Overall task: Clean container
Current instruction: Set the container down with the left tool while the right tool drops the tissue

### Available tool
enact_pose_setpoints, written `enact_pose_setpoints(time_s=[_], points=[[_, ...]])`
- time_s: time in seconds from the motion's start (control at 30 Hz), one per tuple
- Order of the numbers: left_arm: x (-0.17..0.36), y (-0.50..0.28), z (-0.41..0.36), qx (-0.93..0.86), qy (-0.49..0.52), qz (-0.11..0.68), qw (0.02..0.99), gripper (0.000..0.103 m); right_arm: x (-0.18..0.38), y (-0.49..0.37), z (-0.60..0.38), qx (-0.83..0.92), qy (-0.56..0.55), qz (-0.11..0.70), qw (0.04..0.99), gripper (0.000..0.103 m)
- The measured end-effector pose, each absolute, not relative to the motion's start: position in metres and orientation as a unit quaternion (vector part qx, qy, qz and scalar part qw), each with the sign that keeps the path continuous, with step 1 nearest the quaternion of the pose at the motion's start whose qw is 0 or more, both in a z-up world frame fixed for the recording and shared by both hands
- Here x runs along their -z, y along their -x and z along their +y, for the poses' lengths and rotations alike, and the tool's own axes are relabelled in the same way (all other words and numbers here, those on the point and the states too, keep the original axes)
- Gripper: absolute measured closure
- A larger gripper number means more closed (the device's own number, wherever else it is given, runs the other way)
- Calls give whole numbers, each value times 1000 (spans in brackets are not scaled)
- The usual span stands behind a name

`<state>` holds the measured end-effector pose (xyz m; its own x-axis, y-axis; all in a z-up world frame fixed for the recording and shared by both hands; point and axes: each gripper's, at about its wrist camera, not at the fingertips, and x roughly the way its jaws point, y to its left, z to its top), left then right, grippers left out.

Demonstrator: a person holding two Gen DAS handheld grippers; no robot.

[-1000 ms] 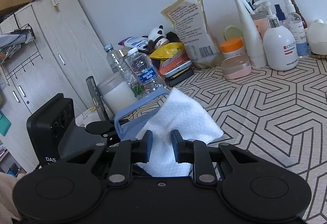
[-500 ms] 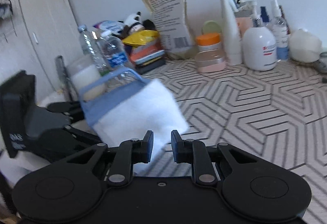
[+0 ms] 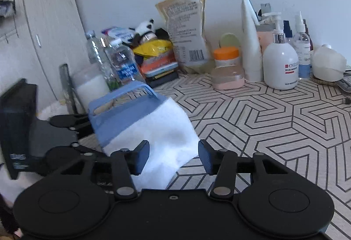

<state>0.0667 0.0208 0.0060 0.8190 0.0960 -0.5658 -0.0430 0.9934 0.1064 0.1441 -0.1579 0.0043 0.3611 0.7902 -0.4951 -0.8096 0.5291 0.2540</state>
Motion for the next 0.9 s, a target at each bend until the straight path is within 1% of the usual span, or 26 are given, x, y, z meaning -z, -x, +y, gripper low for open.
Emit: enact_pose_setpoints(time_s=[0.07,0.1,0.17,0.2,0.23,0.27,0.3,0.47,0.63,0.8,0.83,0.9], points=[[-4,-69,21,-51,-48,307,949,26,1,-142,-146,-483,44,299,822,48],[-4,-69,21,-50,-47,307,949,26,4,-140,-140,-481,57,302,821,52],[-5,-68,21,-45,-45,304,951,25,5,-139,-137,-483,68,301,819,57],[-5,-67,21,-42,-45,301,952,23,5,-139,-137,-480,79,301,820,63],[-5,-66,20,-43,-47,299,952,23,5,-138,-136,-475,91,300,822,66],[-5,-66,20,-43,-48,298,952,22,7,-135,-135,-468,111,294,826,75],[-5,-66,20,-44,-49,297,953,21,7,-133,-134,-465,126,286,828,77],[-6,-65,21,-49,-47,295,953,21,6,-129,-143,-440,149,273,843,78],[-7,-63,20,-55,-49,288,955,18,3,-132,-160,-379,166,260,873,78],[-10,-58,19,-60,-53,277,958,11,1,-133,-167,-389,137,268,871,77],[-10,-57,20,-60,-51,276,958,10,-1,-132,-167,-391,133,265,871,77],[-10,-53,22,-57,-47,279,957,8,-4,-129,-168,-398,116,262,871,69]])
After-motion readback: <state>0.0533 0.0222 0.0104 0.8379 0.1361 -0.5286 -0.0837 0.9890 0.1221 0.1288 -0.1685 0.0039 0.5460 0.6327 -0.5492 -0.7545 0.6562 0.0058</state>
